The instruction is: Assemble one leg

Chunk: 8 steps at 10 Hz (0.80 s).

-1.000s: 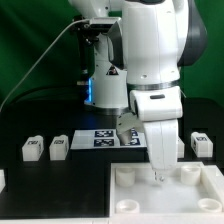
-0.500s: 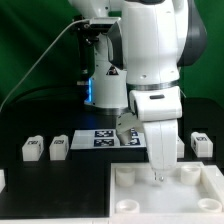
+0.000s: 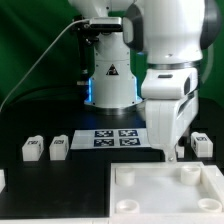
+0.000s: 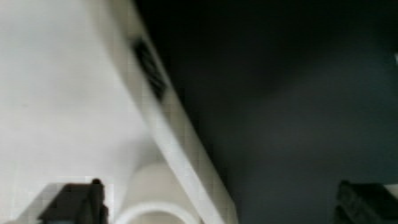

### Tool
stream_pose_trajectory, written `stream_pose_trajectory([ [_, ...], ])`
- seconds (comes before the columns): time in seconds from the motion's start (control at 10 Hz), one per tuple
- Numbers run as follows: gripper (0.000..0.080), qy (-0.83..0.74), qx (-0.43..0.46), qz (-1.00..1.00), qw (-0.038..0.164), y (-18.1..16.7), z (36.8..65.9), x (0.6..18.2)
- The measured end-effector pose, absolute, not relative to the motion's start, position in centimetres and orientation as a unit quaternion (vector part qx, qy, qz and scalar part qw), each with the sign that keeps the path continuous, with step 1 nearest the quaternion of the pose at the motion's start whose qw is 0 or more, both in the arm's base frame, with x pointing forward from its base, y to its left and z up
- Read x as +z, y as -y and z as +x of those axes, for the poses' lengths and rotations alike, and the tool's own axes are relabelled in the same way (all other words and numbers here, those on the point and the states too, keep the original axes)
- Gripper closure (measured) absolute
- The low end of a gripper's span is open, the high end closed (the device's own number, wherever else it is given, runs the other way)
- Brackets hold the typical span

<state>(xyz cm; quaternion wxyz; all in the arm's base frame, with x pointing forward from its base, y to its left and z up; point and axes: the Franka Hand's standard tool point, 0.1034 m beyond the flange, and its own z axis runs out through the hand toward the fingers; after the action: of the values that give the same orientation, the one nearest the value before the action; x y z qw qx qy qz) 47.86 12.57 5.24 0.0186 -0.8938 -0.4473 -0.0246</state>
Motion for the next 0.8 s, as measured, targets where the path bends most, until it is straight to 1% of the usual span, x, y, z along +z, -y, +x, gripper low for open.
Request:
stream_pose_trajectory([
  [0.2,0.0151,0.329,-0.032,-0.943,0.024,-15.1,47.4,5.8],
  [0.5,0.0151,0.226,-0.034,-0.973,0.035,-15.4,47.3,5.8],
  [0.6,0.0151,0.164,-0.028,-0.985,0.042,-15.6,47.0,5.5],
  [0.7,0.0151,0.098,-0.015,-0.994,0.049,-16.0,46.5,4.6],
  [0.8,0.0151,0.07,-0.005,-0.996,0.05,-16.6,46.0,4.6],
])
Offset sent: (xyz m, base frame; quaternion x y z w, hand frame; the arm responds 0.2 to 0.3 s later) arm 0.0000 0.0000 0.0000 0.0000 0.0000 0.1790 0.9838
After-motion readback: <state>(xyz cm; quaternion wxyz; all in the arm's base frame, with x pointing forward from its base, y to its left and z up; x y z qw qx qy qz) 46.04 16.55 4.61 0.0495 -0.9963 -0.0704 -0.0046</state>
